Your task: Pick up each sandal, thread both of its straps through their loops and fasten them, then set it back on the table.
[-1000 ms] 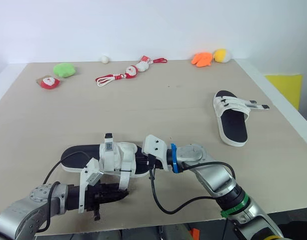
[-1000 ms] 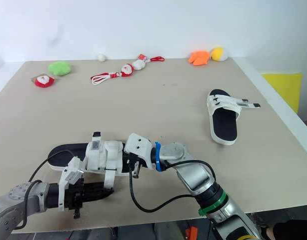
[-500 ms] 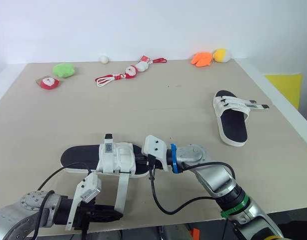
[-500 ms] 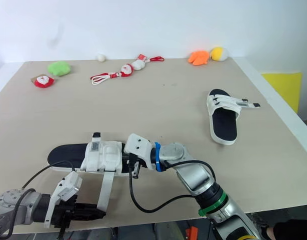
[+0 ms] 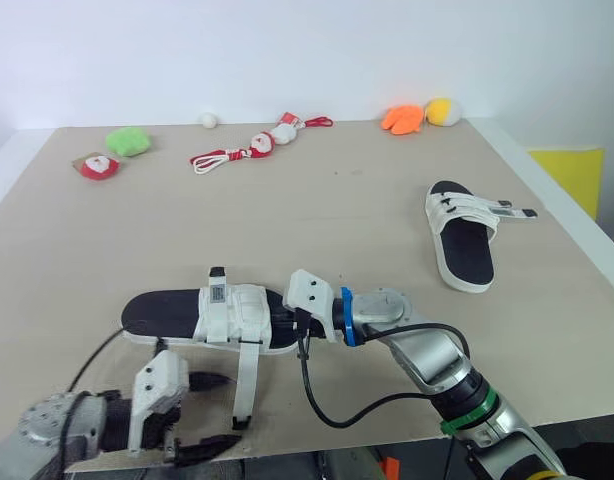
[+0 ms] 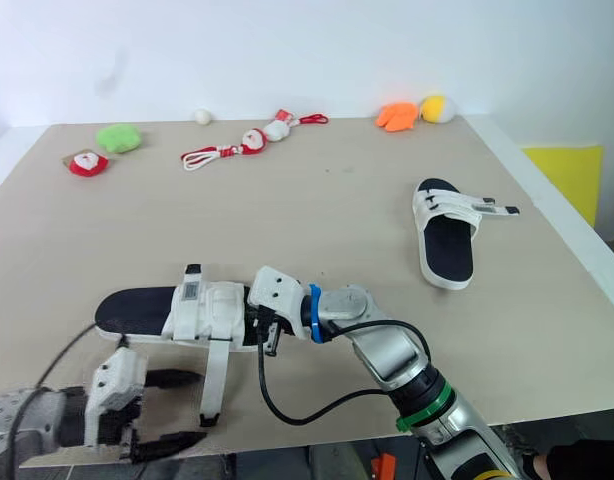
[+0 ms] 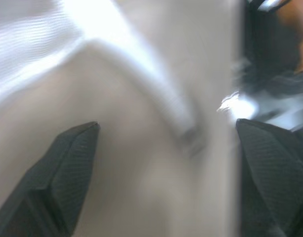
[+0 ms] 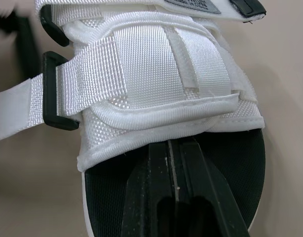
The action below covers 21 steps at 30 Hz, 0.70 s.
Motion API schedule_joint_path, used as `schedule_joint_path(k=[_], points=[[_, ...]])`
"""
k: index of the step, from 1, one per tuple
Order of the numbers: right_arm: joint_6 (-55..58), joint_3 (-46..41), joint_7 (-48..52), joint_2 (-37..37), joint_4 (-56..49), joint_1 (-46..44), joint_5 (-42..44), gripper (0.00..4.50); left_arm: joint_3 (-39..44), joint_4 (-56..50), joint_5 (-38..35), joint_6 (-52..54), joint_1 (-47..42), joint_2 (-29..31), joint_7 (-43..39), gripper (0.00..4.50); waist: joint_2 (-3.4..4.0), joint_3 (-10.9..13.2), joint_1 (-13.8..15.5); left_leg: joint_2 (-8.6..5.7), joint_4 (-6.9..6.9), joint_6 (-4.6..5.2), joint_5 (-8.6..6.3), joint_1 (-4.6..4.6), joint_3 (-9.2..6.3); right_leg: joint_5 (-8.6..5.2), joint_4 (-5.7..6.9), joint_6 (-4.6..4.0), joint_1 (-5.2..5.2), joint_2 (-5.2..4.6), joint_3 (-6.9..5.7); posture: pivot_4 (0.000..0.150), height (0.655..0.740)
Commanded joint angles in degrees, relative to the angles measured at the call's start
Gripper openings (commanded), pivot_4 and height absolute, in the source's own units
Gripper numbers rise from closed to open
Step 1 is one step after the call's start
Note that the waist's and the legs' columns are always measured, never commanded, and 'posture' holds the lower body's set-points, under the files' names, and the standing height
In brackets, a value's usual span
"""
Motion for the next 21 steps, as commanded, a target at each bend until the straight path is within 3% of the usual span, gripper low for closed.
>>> schedule_joint_path(k=[1,11,15,21], points=[[1.6,2.9,1.6,-0.4,2.3,1.2,-0.6,0.0,3.2,4.6,12.6,-22.8,1.0,0.3,-1.0,4.49,0.01,0.0,0.1,0.0,-0.01,-0.02,-0.01,0.0,0.01,-0.03,-0.01,-0.04,-0.01,-0.01,0.0,0.15,0.74],[0.9,3.5,2.6,0.2,3.0,0.6,-0.8,0.0,1.6,19.7,31.2,-74.4,-11.6,-2.2,8.0,4.49,-0.03,-0.1,0.0,0.06,-0.04,-0.02,-0.01,0.0,0.09,0.02,0.0,-0.02,-0.02,0.0,0.02,0.15,0.74],[1.0,3.3,2.6,-0.2,2.8,0.8,-0.9,0.0,-1.8,22.4,36.3,-84.0,-14.3,-2.2,11.0,4.49,-0.01,-0.1,0.0,0.08,-0.04,-0.02,-0.02,0.01,0.12,0.04,0.0,0.03,-0.01,0.01,0.05,0.15,0.74],[1.2,3.2,2.3,-0.2,2.6,0.7,-1.1,0.0,-8.4,23.5,40.8,-84.5,-17.9,-3.0,14.9,4.49,0.0,-0.1,0.0,0.07,-0.02,-0.01,-0.01,0.0,0.1,0.08,0.0,0.12,0.03,0.04,0.05,0.15,0.74]])
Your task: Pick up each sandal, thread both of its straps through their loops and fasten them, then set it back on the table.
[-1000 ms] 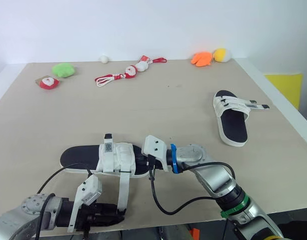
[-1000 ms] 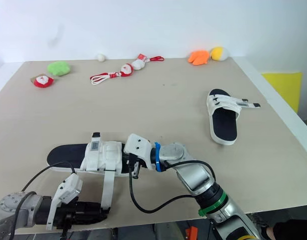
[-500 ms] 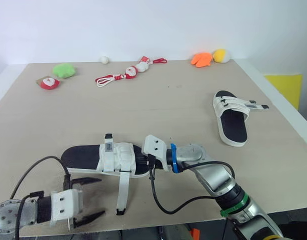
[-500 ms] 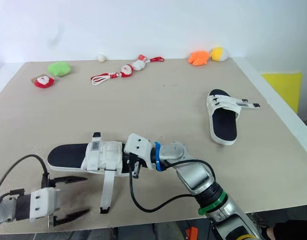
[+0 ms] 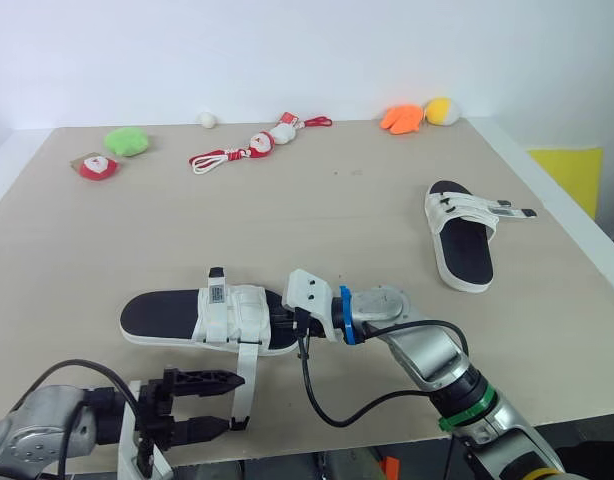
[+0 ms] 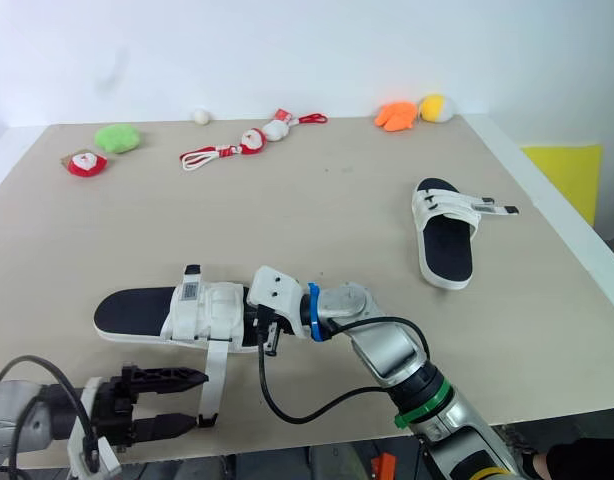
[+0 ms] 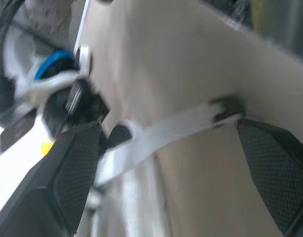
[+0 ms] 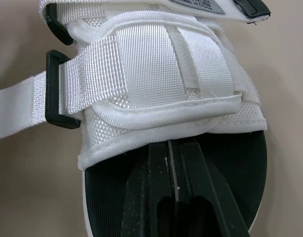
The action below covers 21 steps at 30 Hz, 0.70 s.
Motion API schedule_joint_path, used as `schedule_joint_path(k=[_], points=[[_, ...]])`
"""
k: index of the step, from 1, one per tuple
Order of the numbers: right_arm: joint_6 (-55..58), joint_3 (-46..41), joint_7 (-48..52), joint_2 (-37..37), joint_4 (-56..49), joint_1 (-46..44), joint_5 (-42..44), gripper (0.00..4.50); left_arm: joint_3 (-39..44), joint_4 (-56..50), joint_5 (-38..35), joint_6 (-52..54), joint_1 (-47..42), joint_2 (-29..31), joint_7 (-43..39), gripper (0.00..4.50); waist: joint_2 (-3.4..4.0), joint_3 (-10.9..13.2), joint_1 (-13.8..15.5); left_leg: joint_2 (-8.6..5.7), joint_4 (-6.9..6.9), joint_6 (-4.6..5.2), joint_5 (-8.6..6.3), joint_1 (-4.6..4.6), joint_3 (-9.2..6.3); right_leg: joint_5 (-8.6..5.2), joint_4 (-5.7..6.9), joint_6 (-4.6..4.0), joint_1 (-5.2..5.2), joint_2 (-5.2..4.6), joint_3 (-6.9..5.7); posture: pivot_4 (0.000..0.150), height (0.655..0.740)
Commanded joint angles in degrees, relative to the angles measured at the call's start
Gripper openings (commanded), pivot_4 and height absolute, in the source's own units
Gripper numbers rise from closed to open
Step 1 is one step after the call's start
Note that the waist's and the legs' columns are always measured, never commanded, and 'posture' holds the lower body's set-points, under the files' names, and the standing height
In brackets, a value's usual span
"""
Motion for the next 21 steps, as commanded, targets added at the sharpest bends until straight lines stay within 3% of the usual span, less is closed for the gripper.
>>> schedule_joint_path(k=[1,14,17,21], points=[[1.6,3.1,0.9,-0.5,1.5,1.5,-1.0,0.0,-2.9,-0.6,1.8,-0.1,-2.2,-0.1,2.6,4.49,0.0,0.0,0.0,0.0,0.01,0.0,0.0,0.01,-0.01,0.0,0.0,0.01,0.03,0.0,0.0,0.15,0.74],[1.9,2.5,0.5,-0.8,1.4,1.5,-1.2,0.0,-11.2,3.9,7.4,0.8,-7.5,1.8,7.4,4.49,0.07,0.0,0.0,-0.02,0.02,0.01,0.01,0.41,-0.02,-0.03,0.0,0.1,0.47,0.01,0.05,0.15,0.74],[2.1,2.4,0.5,-0.8,1.4,1.4,-1.2,0.0,-12.4,3.0,7.7,0.1,-6.1,2.5,8.4,3.61,0.08,0.0,0.0,-0.02,0.01,0.01,0.0,0.49,-0.01,-0.07,-0.01,0.1,0.55,0.01,0.09,0.15,0.74],[2.2,2.4,0.5,-0.7,1.4,1.4,-1.2,0.0,-13.2,1.5,8.4,0.1,-5.0,3.5,9.8,1.75,0.09,0.0,0.0,-0.01,0.0,0.04,-0.03,0.5,-0.03,-0.11,0.0,0.12,0.54,0.03,0.08,0.15,0.74]])
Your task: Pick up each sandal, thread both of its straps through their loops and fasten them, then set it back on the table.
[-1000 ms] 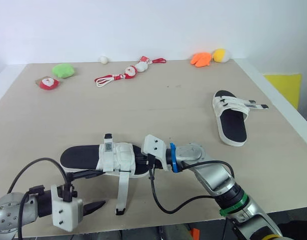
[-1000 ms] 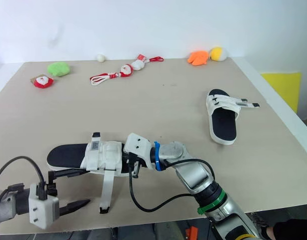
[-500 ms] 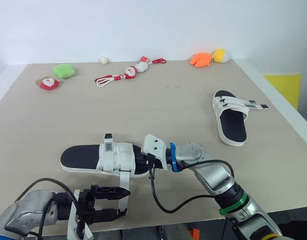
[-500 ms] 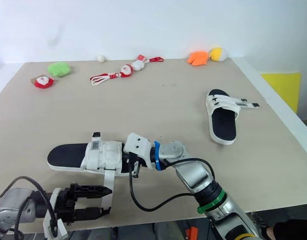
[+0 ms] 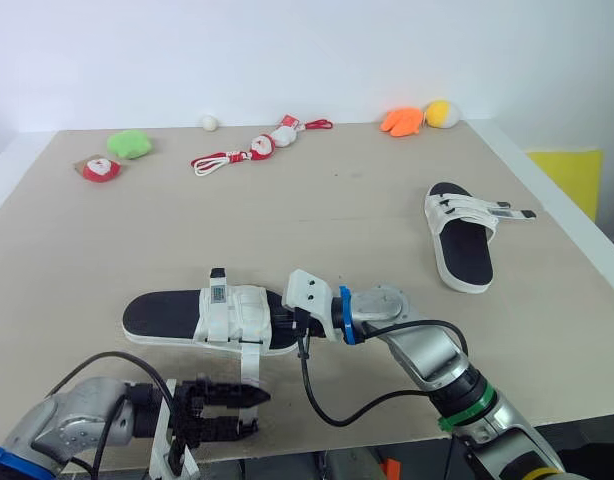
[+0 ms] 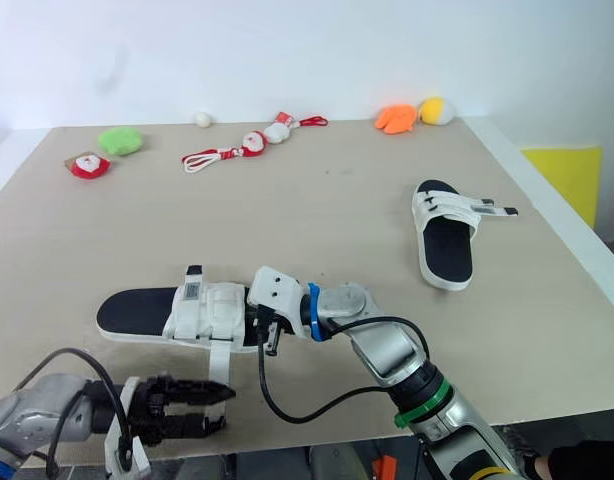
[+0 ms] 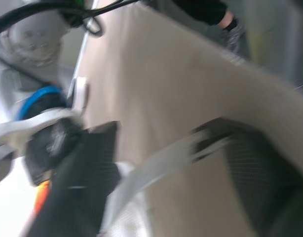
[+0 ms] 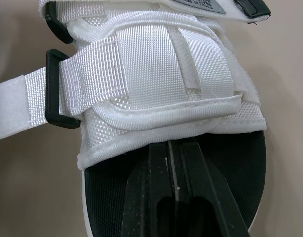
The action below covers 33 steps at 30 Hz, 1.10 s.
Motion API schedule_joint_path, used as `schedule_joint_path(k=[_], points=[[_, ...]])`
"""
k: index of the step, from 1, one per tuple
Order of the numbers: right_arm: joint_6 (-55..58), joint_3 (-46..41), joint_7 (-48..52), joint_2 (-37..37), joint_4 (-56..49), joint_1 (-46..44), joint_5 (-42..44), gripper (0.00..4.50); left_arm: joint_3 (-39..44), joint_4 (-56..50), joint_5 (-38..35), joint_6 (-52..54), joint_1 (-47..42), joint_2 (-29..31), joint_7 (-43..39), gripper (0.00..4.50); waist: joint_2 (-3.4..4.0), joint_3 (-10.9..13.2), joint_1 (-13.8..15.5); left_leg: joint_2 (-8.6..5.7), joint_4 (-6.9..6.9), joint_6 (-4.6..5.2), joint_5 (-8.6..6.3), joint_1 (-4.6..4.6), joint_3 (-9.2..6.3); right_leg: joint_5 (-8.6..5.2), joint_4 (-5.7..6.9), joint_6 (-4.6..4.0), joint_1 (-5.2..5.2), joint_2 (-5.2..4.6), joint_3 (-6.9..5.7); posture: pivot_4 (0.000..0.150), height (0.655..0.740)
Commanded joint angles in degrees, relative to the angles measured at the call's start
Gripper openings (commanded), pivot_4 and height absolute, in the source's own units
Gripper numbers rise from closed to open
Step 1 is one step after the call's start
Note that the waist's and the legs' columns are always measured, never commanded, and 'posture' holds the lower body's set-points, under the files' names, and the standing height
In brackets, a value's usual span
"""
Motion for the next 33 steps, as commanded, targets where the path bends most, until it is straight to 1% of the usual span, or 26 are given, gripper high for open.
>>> schedule_joint_path(k=[1,3,4,6,9,12,16,18,21,24,26,29,32,33], points=[[1.9,2.2,0.6,-0.7,1.4,1.5,-0.8,0.0,-1.2,-1.6,0.7,-0.6,1.0,1.1,0.9,1.29,0.04,0.0,0.0,0.0,0.0,0.0,0.0,0.0,0.0,0.0,0.0,0.0,0.0,0.0,0.0,0.15,0.74],[1.9,2.2,0.5,-0.6,1.5,1.5,-0.8,0.0,-1.6,-2.6,0.6,0.1,1.2,1.4,1.2,0.39,0.15,-0.1,0.0,-0.01,0.0,0.0,0.0,0.05,0.02,0.0,0.0,0.0,0.06,-0.03,0.02,0.15,0.74],[1.9,2.2,0.5,-0.6,1.5,1.5,-0.8,0.0,-1.7,-3.2,0.6,0.5,1.4,1.6,1.4,0.02,0.24,-0.1,0.0,-0.01,0.0,0.0,0.0,0.05,0.05,0.0,-0.01,0.0,0.06,-0.04,0.06,0.15,0.74],[1.9,2.2,0.4,-0.5,1.5,1.5,-0.8,0.0,-2.5,-5.1,-0.5,2.5,1.4,2.2,1.0,0.02,0.29,-0.2,0.0,-0.03,0.0,-0.02,-0.03,0.07,0.08,-0.04,-0.01,0.06,0.06,-0.05,0.1,0.15,0.74],[1.7,2.2,0.4,-0.3,1.8,1.3,-0.8,0.0,-4.2,-7.6,-3.9,6.3,1.0,3.9,-0.2,0.02,0.31,-0.1,0.0,-0.02,0.0,-0.01,-0.07,0.07,0.07,-0.08,0.0,0.1,0.05,-0.02,0.09,0.15,0.74],[1.6,2.1,0.4,-0.2,2.1,1.2,-0.9,0.0,-6.1,-10.8,-12.4,13.8,1.0,6.2,-2.3,0.02,0.29,-0.1,0.0,-0.01,-0.01,-0.01,-0.08,0.07,0.05,-0.09,0.0,0.11,0.05,-0.01,0.08,0.15,0.74],[1.4,2.1,0.5,-0.1,2.5,1.0,-0.8,0.0,-6.8,-20.8,-34.6,35.8,1.1,11.2,-7.0,0.02,0.19,0.0,0.0,0.01,0.01,-0.01,-0.07,0.06,0.04,-0.09,0.01,0.12,0.04,-0.01,0.07,0.15,0.74],[1.2,2.1,0.5,0.0,2.8,0.9,-0.9,0.0,-5.5,-26.5,-46.4,48.4,-0.1,15.2,-9.3,0.02,0.15,0.0,0.0,0.02,0.02,-0.01,-0.07,0.08,0.03,-0.09,0.02,0.12,0.04,0.01,0.06,0.15,0.74],[1.0,2.1,0.4,0.2,3.2,0.7,-1.0,0.0,-3.2,-31.1,-60.5,62.1,-1.5,18.5,-10.7,0.02,0.19,0.1,-0.1,0.04,0.02,-0.01,-0.08,0.08,0.02,-0.09,0.04,0.11,0.03,0.05,0.04,0.15,0.74],[1.0,2.1,0.3,0.5,3.4,0.6,-1.0,0.0,0.0,-33.9,-73.6,73.4,-3.4,20.5,-11.6,0.02,0.17,0.1,-0.2,0.1,0.01,-0.01,-0.08,0.1,0.0,-0.09,0.04,0.11,0.02,0.14,0.04,0.15,0.74],[1.0,2.0,0.2,0.7,3.6,0.5,-1.1,0.0,2.6,-34.0,-80.9,80.2,-5.7,21.0,-11.9,0.02,0.12,0.1,-0.2,0.11,0.01,0.0,-0.08,0.09,-0.03,-0.1,0.04,0.11,0.01,0.17,0.03,0.15,0.74],[0.9,2.0,0.0,0.9,3.8,0.5,-1.2,0.0,5.9,-31.9,-91.3,88.6,-10.7,19.9,-10.8,0.02,0.14,0.1,-0.3,0.13,0.02,0.0,-0.08,0.1,-0.07,-0.1,0.04,0.11,0.0,0.23,0.02,0.15,0.74],[0.7,1.9,-0.1,1.0,3.9,0.4,-1.4,0.0,8.1,-27.7,-98.6,94.7,-18.6,16.0,-7.4,0.02,0.1,0.2,-0.2,0.13,0.02,-0.01,-0.08,0.1,-0.1,-0.1,0.04,0.1,-0.01,0.27,0.03,0.15,0.74],[0.7,1.9,-0.2,1.0,3.9,0.4,-1.4,0.0,8.6,-26.5,-100.0,96.5,-20.9,14.6,-6.4,0.02,0.09,0.2,-0.2,0.13,0.03,-0.01,-0.08,0.1,-0.1,-0.1,0.04,0.1,0.0,0.29,0.04,0.15,0.74]])
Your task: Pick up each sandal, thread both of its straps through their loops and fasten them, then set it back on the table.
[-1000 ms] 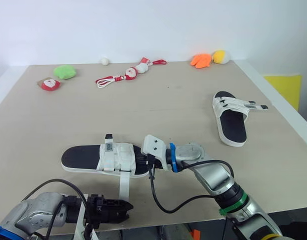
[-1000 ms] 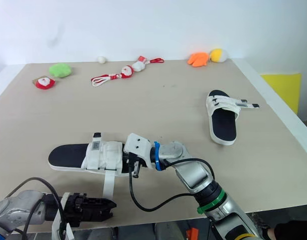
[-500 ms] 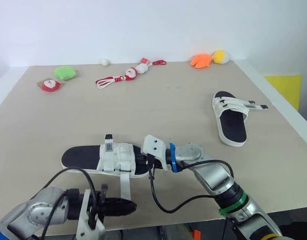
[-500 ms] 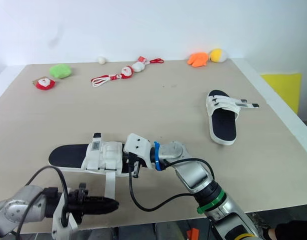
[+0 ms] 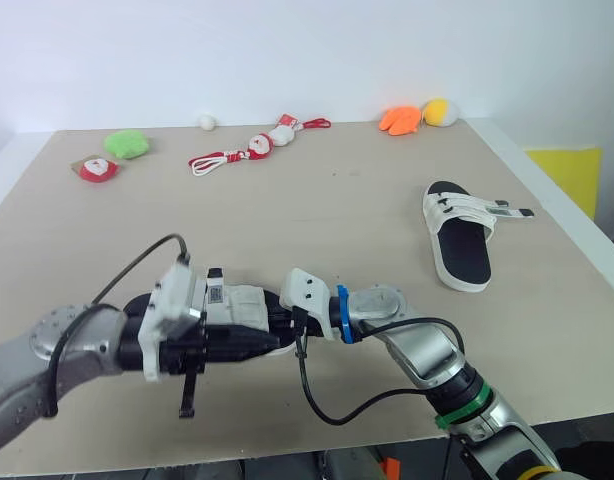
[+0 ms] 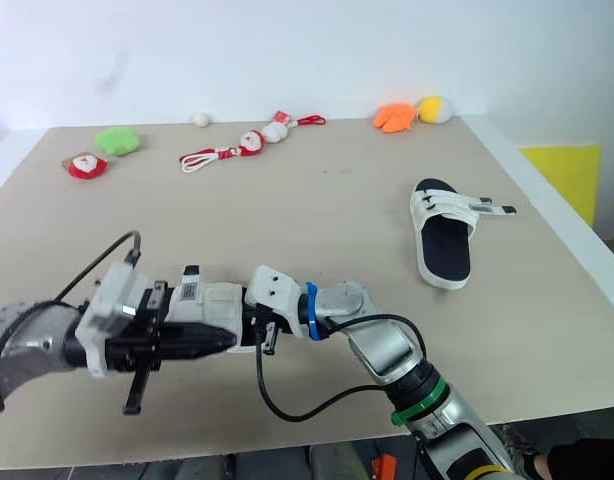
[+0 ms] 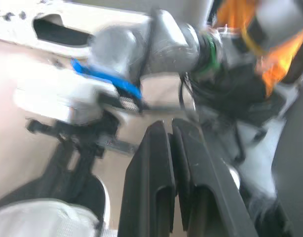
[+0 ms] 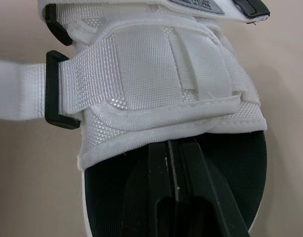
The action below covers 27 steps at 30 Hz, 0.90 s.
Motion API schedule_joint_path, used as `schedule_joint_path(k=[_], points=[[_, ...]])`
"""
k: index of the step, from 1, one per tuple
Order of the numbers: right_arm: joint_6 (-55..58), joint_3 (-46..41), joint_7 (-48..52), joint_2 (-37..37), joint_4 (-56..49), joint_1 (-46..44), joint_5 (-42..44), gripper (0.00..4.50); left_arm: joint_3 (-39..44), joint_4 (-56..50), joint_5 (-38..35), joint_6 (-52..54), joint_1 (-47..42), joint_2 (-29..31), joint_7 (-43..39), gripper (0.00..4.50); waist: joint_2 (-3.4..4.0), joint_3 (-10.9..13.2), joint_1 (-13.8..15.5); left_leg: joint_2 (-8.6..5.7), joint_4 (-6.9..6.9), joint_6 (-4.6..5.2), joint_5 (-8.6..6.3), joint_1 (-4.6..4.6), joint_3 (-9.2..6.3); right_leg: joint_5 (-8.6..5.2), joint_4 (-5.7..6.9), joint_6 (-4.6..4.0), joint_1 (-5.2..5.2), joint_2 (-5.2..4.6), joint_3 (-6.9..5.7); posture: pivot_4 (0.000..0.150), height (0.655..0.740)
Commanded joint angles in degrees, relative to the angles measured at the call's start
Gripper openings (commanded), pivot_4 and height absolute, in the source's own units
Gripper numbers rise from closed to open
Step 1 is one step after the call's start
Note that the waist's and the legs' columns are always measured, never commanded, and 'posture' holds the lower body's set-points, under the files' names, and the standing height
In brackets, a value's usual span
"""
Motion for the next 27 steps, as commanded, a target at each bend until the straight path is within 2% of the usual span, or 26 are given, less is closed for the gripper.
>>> schedule_joint_path(k=[1,2,5,12,17,27], points=[[0.8,2.1,-0.2,-0.2,2.1,0.9,-1.6,0.0,4.0,3.8,-7.8,6.8,-7.5,-3.9,3.6,0.02,-0.01,0.0,-0.1,0.0,0.01,0.0,0.0,0.0,-0.01,0.0,0.0,0.01,0.01,0.02,0.0,0.15,0.74],[0.7,2.1,-0.3,-0.3,2.1,0.9,-1.7,0.0,4.4,4.7,-8.1,8.4,-9.1,-5.0,4.2,0.02,0.01,0.0,-0.1,0.0,0.01,0.0,0.0,-0.01,-0.01,0.01,0.0,0.02,0.0,0.04,0.03,0.15,0.74],[0.3,2.2,-0.3,-0.3,2.4,0.8,-1.9,0.0,3.3,8.2,-0.4,10.1,-12.9,-8.0,1.9,0.02,-0.03,0.1,-0.1,0.0,0.0,-0.02,-0.01,-0.11,-0.02,0.0,-0.01,0.0,-0.06,0.06,0.03,0.15,0.74],[-0.2,2.1,-0.5,-0.5,2.4,0.7,-2.4,0.0,1.5,15.1,10.8,12.6,-16.7,-14.4,-1.0,0.02,-0.02,0.1,0.0,-0.02,0.01,-0.03,-0.02,-0.15,-0.06,0.0,-0.01,0.01,-0.05,0.07,0.03,0.15,0.74],[-0.5,2.1,-0.8,-0.8,2.1,0.9,-2.7,0.0,3.3,22.3,14.1,14.3,-18.4,-18.3,-2.6,0.02,-0.03,0.1,0.0,-0.02,0.06,-0.03,-0.01,-0.14,-0.07,0.03,0.0,0.04,-0.03,0.08,0.04,0.15,0.74],[-0.3,2.0,-1.5,-1.0,1.3,1.5,-2.8,0.0,4.2,31.3,20.9,15.9,-18.5,-21.7,-6.1,0.02,-0.03,0.1,0.0,-0.02,0.06,-0.03,-0.01,-0.16,-0.1,0.04,-0.01,0.06,-0.02,0.08,0.03,0.15,0.74]])
